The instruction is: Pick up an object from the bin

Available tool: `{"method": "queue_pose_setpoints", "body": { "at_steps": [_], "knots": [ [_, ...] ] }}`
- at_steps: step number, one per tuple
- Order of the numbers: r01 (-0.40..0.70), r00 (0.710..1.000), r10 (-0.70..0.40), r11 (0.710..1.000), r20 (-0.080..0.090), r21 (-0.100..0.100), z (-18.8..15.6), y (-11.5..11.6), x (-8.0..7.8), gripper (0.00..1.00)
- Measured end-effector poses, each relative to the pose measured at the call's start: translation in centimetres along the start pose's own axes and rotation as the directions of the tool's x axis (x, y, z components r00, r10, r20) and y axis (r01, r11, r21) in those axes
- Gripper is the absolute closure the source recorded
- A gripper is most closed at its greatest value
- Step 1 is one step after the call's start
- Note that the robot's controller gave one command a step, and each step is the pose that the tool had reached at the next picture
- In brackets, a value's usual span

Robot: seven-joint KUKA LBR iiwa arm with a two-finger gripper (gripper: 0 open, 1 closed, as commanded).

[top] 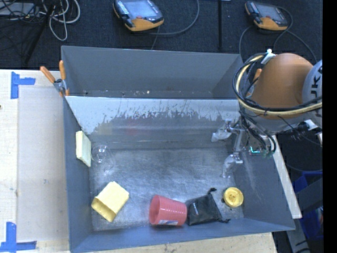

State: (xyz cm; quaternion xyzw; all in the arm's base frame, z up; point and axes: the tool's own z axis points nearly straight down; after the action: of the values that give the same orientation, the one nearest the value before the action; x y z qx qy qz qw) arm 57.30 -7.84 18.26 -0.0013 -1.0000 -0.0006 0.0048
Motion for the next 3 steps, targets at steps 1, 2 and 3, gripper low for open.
{"method": "queue_pose_setpoints", "body": {
  "at_steps": [1, 2, 3],
  "knots": [
    [0.001, 1.000, -0.001, 1.000, 0.008, 0.001, -0.5, 0.0, -0.2, 0.00],
    [0.027, 1.000, -0.027, 1.000, 0.011, 0.003, -0.2, 0.7, 0.6, 0.00],
    [0.069, 0.998, -0.069, 0.998, 0.009, 0.000, 1.2, 1.9, 5.6, 0.00]
  ]
}}
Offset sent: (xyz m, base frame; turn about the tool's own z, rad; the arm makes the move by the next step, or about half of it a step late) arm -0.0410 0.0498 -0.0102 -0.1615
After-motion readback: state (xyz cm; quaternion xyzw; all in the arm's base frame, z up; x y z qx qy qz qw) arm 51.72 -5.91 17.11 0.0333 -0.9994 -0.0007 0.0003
